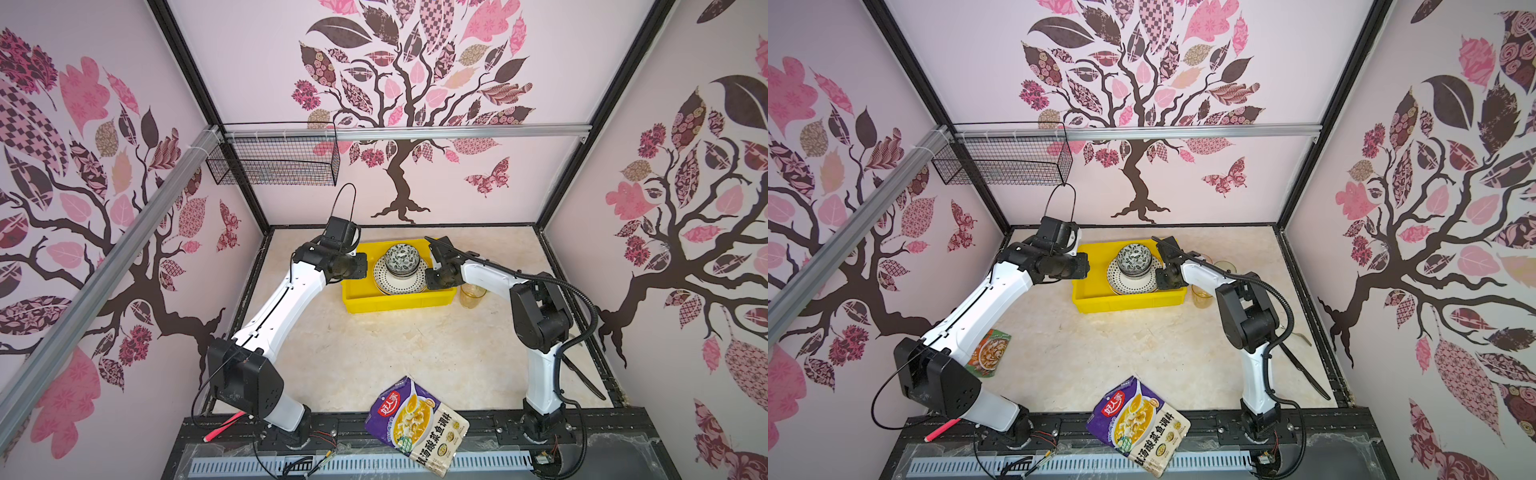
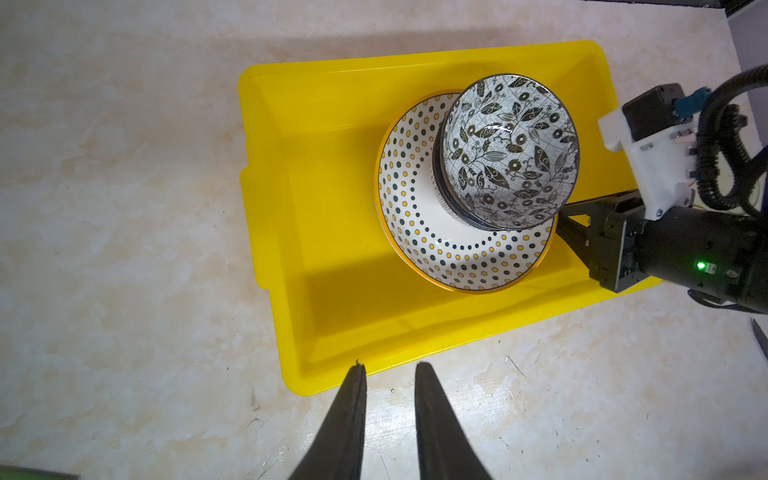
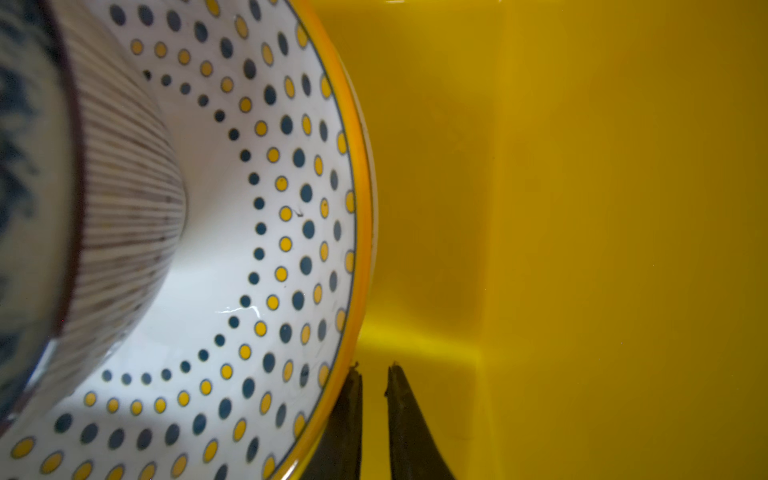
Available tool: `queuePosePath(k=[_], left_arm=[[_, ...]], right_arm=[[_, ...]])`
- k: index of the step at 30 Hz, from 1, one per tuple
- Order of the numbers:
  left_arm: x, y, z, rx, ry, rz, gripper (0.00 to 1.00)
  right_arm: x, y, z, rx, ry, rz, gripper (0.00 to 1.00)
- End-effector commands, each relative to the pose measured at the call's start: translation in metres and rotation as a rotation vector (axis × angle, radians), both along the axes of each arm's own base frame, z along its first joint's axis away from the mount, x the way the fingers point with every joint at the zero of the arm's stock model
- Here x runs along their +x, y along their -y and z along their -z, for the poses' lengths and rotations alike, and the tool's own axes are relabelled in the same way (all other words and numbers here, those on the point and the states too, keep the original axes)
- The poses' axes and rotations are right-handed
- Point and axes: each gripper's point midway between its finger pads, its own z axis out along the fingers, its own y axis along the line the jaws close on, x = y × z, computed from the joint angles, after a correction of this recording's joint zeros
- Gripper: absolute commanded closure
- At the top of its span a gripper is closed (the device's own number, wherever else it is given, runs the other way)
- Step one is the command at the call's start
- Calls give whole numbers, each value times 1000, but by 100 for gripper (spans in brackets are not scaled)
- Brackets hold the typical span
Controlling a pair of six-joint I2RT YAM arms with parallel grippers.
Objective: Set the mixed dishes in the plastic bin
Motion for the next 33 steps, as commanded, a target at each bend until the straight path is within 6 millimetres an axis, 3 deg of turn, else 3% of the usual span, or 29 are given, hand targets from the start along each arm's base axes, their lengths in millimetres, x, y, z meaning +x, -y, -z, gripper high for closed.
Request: queuePosePath(k=[1,4,9,15,19,33], left_arm=[[-2,-3,-4,-9,22,-2,75],[-1,-3,-4,-10,23,-3,75],[0,-14,1,17,15,-46,75],[13,-78,33,-33,-79,-278,73],[22,-100,53,-14,-106,-326,69],[27,-98,109,17,-243,-321,60]], right_arm=[[-3,-38,11,65,-19,-89,83],[-4,-45,9,56,-10,-109,83],[-6,-38,12,25,-10,-101,83],[-10,-31,16,-10,-18,-96,82],[-10,-29,16,-17,-9,-96,82],[-4,-31,10,-9,20,-102,82]])
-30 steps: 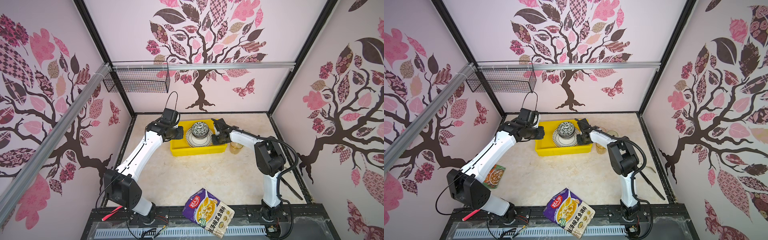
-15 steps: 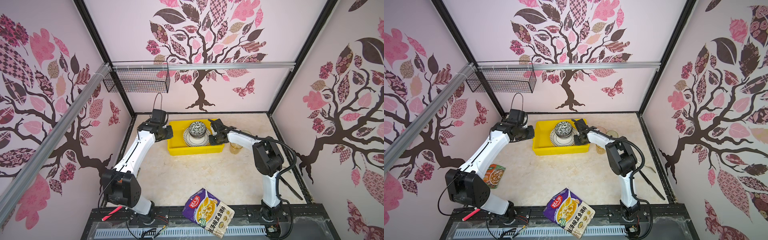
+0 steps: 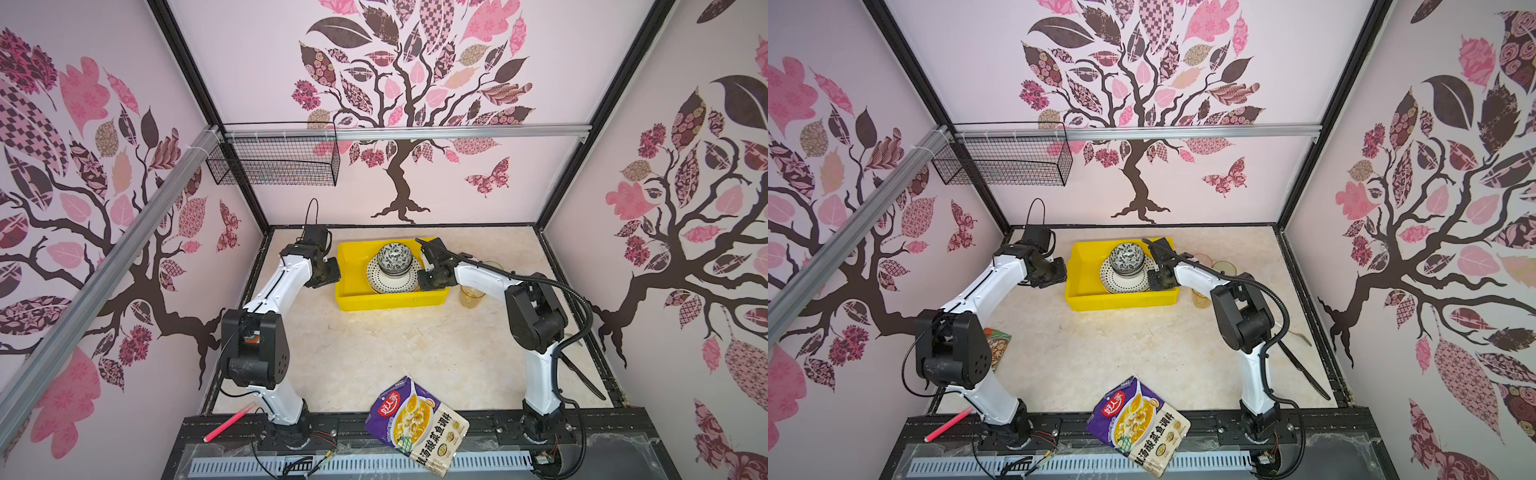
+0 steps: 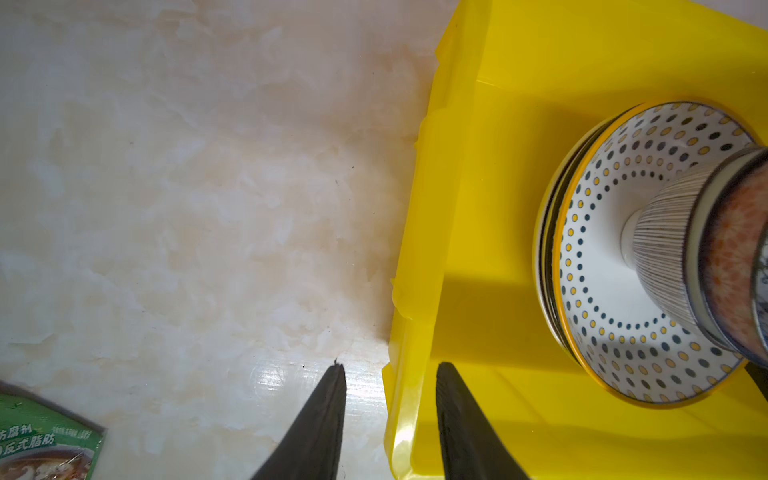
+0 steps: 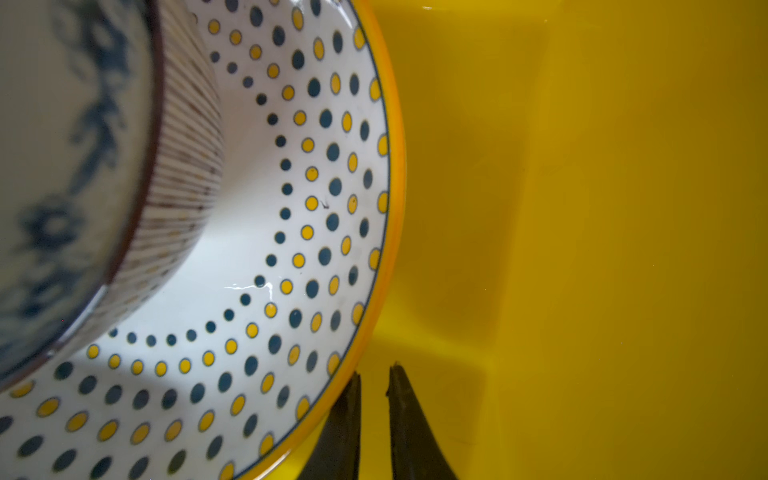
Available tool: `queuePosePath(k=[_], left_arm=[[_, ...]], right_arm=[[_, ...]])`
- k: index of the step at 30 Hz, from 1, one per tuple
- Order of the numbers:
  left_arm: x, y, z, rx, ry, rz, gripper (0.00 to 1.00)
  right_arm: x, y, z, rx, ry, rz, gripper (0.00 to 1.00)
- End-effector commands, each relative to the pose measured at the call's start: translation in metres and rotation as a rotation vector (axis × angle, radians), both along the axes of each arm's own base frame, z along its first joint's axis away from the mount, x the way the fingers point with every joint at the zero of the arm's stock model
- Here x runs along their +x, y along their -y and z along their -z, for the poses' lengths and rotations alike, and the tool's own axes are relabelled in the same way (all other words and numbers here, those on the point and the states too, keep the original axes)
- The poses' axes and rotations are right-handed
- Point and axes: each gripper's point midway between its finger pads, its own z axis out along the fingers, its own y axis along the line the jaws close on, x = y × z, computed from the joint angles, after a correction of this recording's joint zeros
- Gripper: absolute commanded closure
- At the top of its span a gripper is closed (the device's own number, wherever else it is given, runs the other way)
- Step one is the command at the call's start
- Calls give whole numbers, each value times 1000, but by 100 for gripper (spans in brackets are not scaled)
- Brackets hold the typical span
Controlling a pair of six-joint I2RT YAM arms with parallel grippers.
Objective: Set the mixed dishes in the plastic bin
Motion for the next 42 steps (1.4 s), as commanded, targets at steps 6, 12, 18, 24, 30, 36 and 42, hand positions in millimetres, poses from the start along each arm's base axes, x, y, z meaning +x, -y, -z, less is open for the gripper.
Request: queuePosePath(k=[6,12,18,24,30,36,42], left_arm=[[-3,11,32,-45,-70,33,60],[-3,15,38,-62,-87,46,61],[-5,24,46,-65,-108,75,71],[-8,34,50,-65,-120,109,79],[-8,42,48,-62,-111,142,83],[-11,51,48,-65,-113,165,84],[-12,56,45,-75,-107,181,86]], right_arm=[[1,-12,12,5,-6,-32,82],[1,-11,13,6,-5,-28,82],[3,-16,13,24,-1,-36,82],[9,-20,12,31,10,-43,82],[12,-31,5,84,18,-58,81],[14,-41,3,123,8,-71,81],[13,-51,4,141,-5,-93,81]])
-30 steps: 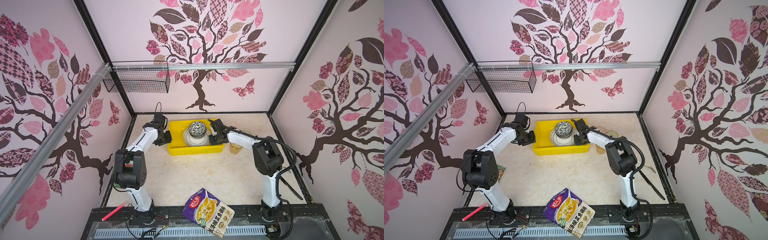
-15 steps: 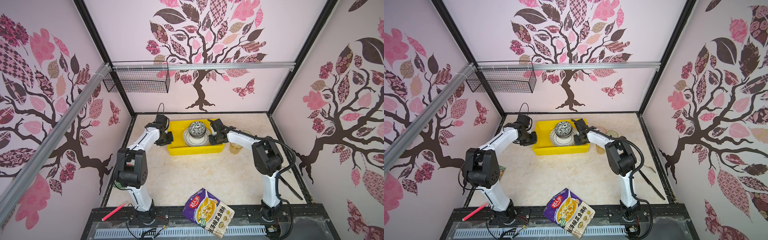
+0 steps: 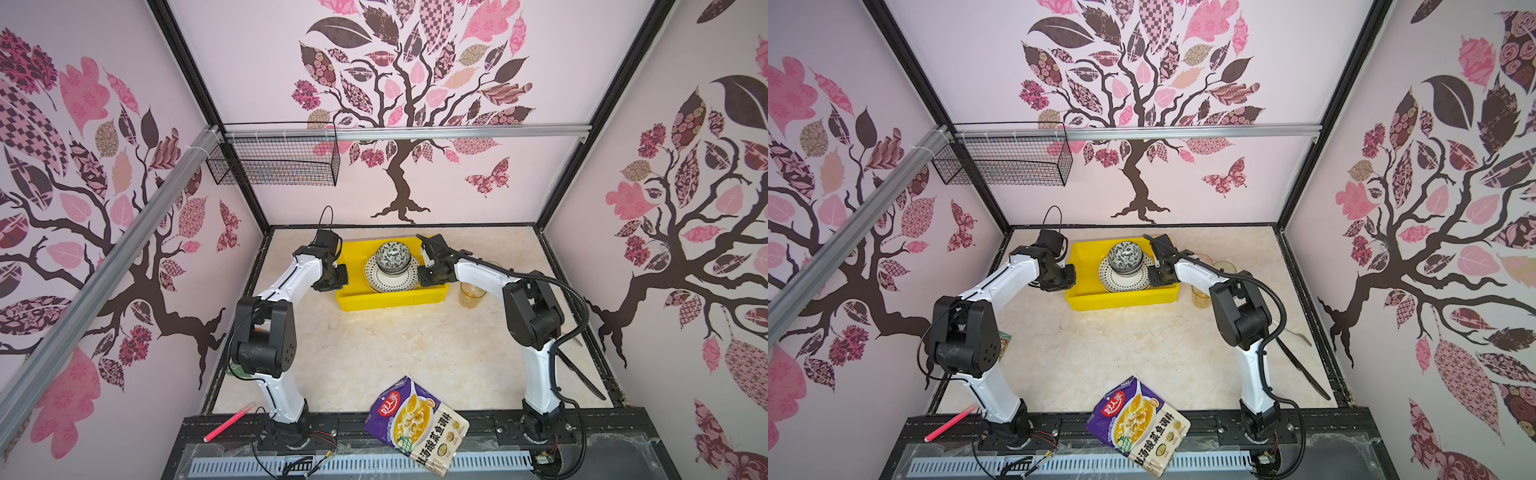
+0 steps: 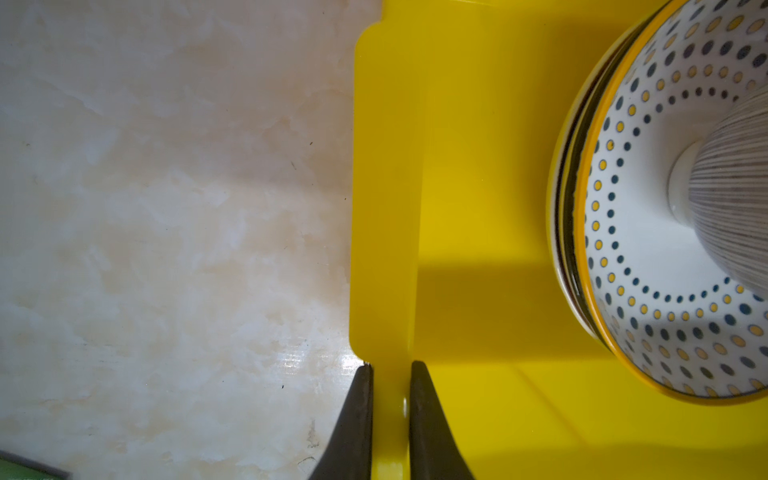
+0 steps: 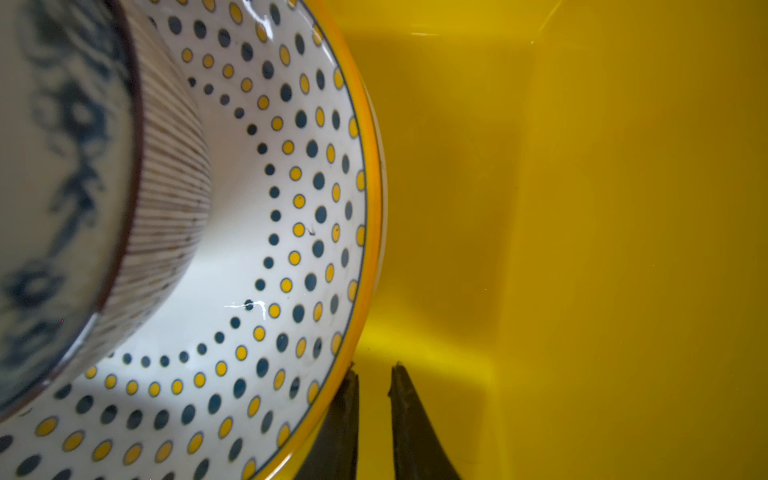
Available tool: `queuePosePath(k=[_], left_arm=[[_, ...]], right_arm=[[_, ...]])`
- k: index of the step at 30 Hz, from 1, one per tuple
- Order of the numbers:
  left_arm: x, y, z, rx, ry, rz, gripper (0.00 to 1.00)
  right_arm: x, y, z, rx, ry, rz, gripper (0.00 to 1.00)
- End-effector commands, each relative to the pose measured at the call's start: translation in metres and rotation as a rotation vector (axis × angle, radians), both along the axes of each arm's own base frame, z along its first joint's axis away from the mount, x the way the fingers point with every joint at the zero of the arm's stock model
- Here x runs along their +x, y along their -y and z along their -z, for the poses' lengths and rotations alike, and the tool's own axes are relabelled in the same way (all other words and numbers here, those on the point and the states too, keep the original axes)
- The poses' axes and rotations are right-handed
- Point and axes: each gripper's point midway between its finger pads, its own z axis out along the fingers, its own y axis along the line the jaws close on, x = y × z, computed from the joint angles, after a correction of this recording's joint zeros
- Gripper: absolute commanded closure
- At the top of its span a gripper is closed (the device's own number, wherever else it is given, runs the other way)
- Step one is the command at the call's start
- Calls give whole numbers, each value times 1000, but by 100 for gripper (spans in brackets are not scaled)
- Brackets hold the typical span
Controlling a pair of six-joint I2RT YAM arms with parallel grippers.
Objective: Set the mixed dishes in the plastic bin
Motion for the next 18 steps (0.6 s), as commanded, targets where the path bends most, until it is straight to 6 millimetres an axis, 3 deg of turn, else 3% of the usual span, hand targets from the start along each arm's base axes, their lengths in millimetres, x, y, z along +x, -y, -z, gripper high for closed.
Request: queuePosePath(k=[1,18], left_arm=[[-12,32,10,-91,-42,61,86],[-15,40,9,-102,-51,110,88]], right_arm=[[-4,-49,4,112,-14,-98,81],[-31,-74,12,76,-40,-221,80]])
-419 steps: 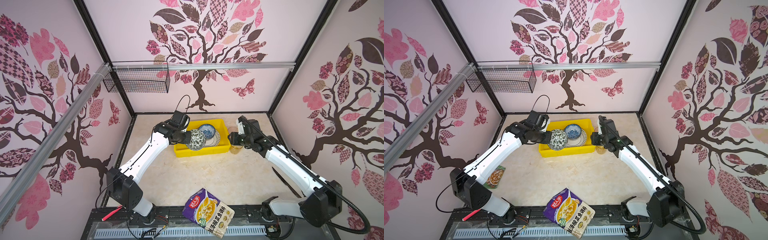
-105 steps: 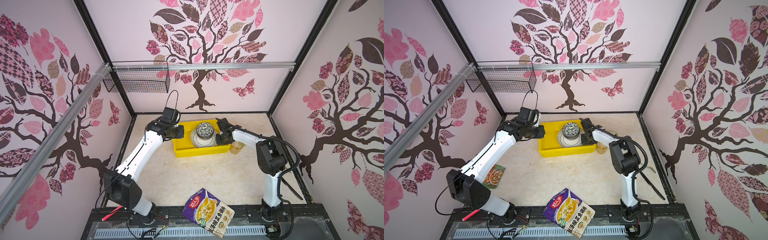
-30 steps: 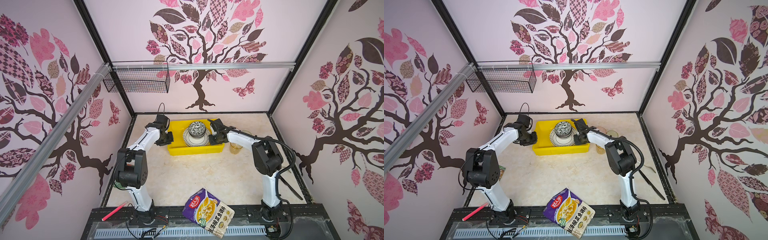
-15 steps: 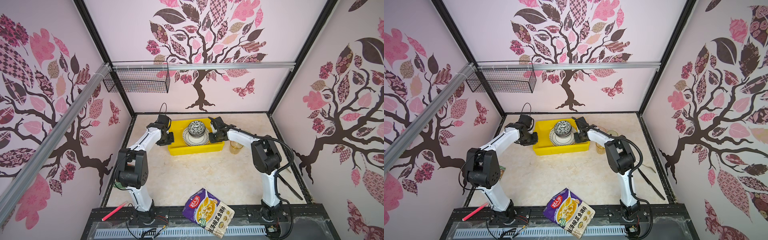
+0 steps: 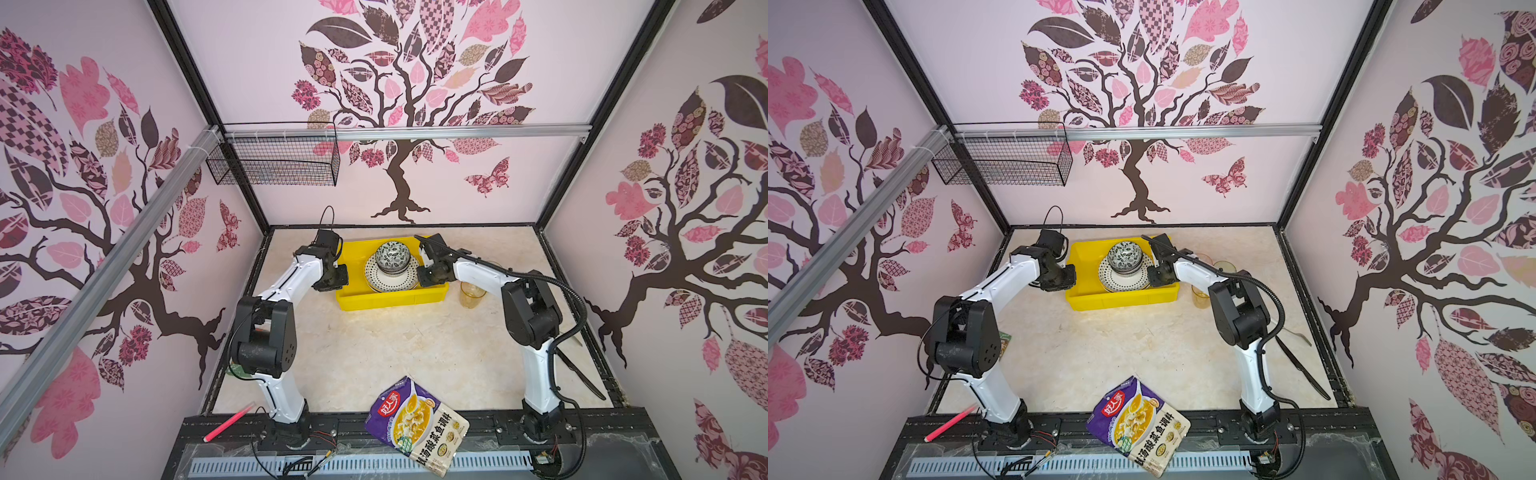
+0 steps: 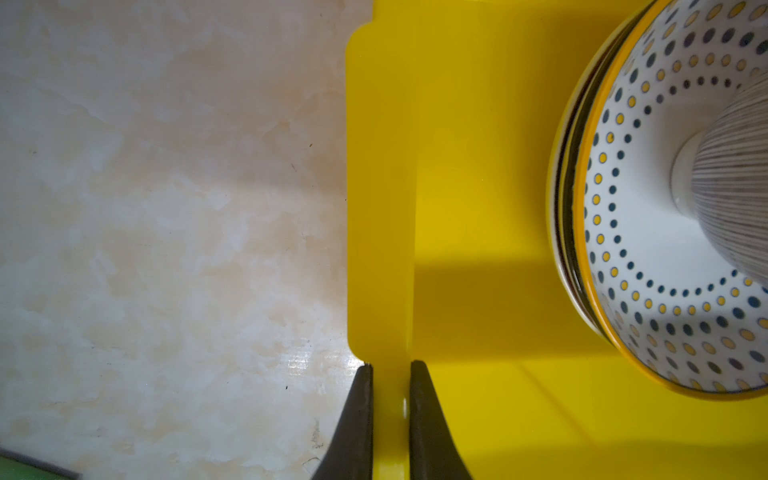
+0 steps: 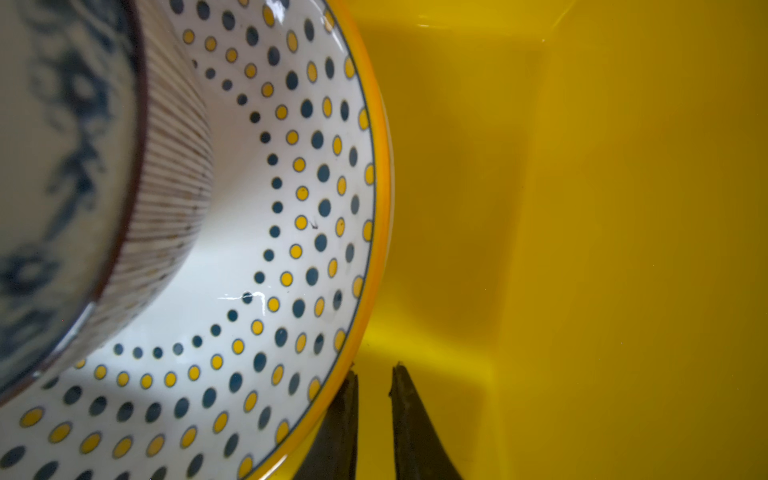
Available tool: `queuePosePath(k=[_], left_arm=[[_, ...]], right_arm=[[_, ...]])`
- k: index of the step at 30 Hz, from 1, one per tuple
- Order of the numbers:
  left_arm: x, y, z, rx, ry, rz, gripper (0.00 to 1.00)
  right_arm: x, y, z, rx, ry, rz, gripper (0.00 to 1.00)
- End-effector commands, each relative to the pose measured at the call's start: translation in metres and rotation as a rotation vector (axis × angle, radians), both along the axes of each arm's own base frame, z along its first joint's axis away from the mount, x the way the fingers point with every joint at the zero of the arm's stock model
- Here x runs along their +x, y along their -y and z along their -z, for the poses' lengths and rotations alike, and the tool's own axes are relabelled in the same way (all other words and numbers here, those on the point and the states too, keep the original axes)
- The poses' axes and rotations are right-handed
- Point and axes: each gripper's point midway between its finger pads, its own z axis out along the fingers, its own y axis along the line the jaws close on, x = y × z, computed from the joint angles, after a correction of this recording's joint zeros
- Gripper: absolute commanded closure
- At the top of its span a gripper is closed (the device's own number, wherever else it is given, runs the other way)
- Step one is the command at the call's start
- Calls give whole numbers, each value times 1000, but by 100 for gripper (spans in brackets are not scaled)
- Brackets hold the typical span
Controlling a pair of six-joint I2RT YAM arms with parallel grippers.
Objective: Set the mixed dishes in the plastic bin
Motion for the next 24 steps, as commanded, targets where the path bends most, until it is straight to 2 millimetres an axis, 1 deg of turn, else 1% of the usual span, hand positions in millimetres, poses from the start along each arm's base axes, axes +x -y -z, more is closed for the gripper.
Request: queuePosePath(k=[1,12,19,21,24], left_arm=[[-15,40,9,-114,-55,92,88],[-16,41,7,-121,-53,101,88],[-16,41,6,-121,-53,98,88],[-16,41,5,-122,-53,97,87],[-15,40,1,-119,-45,94,86]], right_arm=[[-29,-73,10,106,-44,-175,80],[-35,-91,-2,117,-23,-242,80],[-35,-82,3,72,-24,-217,80],[-34,-80,-1,66,-15,-213,80],[-29,-72,-12,32,24,-187,80]])
